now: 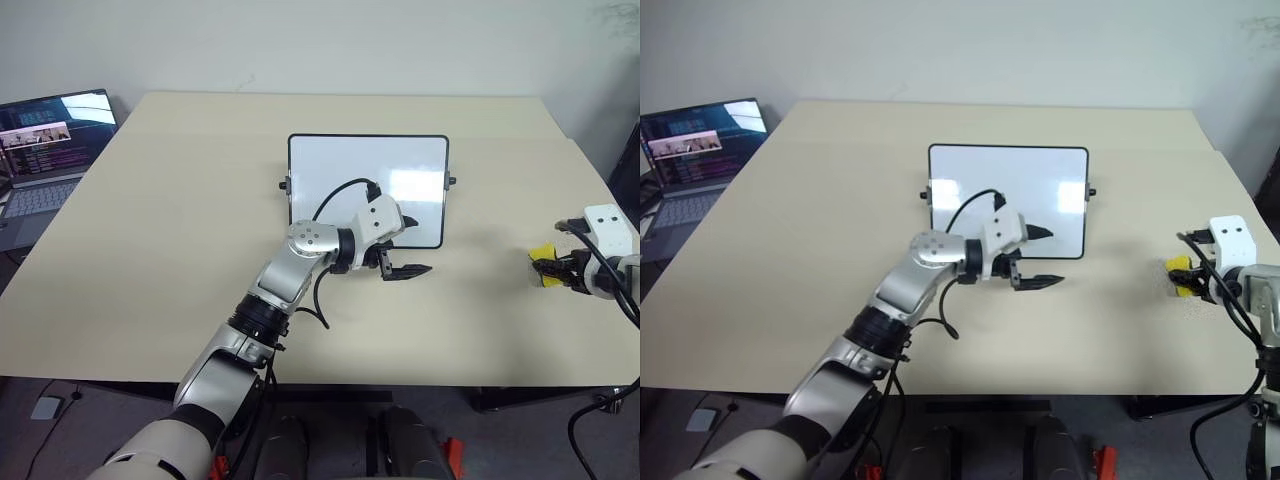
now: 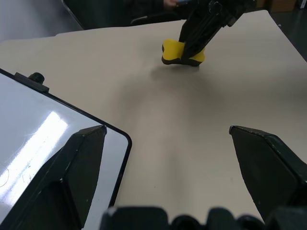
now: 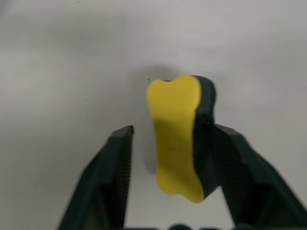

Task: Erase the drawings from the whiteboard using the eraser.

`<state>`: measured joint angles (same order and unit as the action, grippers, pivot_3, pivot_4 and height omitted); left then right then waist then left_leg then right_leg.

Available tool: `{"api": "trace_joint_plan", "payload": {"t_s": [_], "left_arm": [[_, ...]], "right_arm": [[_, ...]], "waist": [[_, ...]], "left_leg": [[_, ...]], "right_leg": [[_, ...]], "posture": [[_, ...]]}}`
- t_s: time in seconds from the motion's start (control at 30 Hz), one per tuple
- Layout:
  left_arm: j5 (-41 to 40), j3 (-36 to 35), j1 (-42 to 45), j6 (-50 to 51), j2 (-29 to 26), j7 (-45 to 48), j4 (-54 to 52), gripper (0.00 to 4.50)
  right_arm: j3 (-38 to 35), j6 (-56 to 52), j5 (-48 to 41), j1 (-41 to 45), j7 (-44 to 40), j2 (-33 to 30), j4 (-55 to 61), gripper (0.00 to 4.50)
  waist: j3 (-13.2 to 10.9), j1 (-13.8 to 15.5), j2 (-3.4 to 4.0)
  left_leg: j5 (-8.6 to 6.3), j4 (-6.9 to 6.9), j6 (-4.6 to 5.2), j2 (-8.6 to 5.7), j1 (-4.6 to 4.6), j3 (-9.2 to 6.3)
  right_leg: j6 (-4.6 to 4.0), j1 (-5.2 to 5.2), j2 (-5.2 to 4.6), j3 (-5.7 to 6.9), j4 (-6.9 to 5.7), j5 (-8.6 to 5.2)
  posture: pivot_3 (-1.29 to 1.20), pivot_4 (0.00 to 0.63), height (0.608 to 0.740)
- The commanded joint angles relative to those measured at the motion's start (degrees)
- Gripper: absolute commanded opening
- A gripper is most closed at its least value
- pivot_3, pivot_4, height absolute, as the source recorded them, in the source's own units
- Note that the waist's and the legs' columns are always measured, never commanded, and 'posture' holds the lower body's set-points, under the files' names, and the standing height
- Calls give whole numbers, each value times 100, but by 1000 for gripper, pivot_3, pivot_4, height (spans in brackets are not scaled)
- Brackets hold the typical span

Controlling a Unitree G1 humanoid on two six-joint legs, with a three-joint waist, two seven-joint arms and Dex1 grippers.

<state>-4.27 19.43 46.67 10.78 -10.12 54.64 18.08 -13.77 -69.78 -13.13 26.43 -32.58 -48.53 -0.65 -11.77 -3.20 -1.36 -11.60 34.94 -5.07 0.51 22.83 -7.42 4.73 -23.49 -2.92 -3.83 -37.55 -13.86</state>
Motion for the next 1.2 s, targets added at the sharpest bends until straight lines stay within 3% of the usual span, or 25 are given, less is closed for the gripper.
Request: {"api": "trace_joint_plan", "payload": {"t_s": [0.03, 0.1, 0.37, 0.53, 0.67, 0.8, 0.93, 1.2], "left_arm": [[-48, -80, 89, -10, -9, 18, -260, 4500], [-66, -133, 86, 5, -28, -27, -294, 4500], [-337, -843, 44, 303, -390, -338, -491, 4500], [-720, -1888, -41, 394, -524, -1205, -754, 4500], [-645, -2793, -226, 302, -754, -2430, -731, 4500], [-701, -3550, -667, 296, -787, -3466, -1000, 4500], [-450, -3597, -1090, 30, -900, -3805, -863, 4500], [-63, -3443, -1935, -896, -820, -4322, 43, 4500]], "right_arm": [[34, 133, -23, 114, 16, -96, -73, 3857], [57, 188, -12, 175, 24, -139, -111, 4470], [173, 284, -19, 885, -1, -395, -58, 4470], [197, 774, -124, 1415, 185, 212, -10, 4470], [-51, 1964, -36, 1331, 749, 1125, -499, 4470], [-325, 4211, -53, 936, 912, 1859, -1625, 4470], [-549, 5447, 18, 876, 1446, 2231, -2409, 4470], [-581, 6955, -124, 666, 1419, 2805, -2934, 4470]], "waist": [[0, 0, 0], [0, 0, 0], [0, -24, 3], [0, -56, 3], [2, -66, -1], [2, -14, -1], [2, 54, -1], [4, -6, 2]], "left_leg": [[0, 0, 0, 0, 0, 0], [0, 0, 0, 0, 0, 0], [0, -1, 0, 0, -2, 1], [0, -2, 0, 2, -2, 1], [0, -2, 0, 4, -3, -2], [0, -7, -1, 0, 1, -3], [0, -8, -2, -9, 11, -6], [0, -9, -2, -9, -2, -2]], "right_leg": [[0, 0, 0, 0, 0, 0], [0, 0, 0, 0, 0, 0], [1, 0, 0, -2, 1, 0], [2, 0, 0, -2, 3, 1], [3, 1, 1, 0, 3, 2], [-17, 5, -4, 3, 23, 20], [-10, 12, -15, 8, 49, 32], [-9, 21, -15, 6, 48, 33]], "posture": [[0, 150, 740], [0, 150, 740], [0, 150, 740], [0, 150, 740], [0, 150, 740], [0, 150, 740], [0, 150, 740], [0, 150, 740]]}}
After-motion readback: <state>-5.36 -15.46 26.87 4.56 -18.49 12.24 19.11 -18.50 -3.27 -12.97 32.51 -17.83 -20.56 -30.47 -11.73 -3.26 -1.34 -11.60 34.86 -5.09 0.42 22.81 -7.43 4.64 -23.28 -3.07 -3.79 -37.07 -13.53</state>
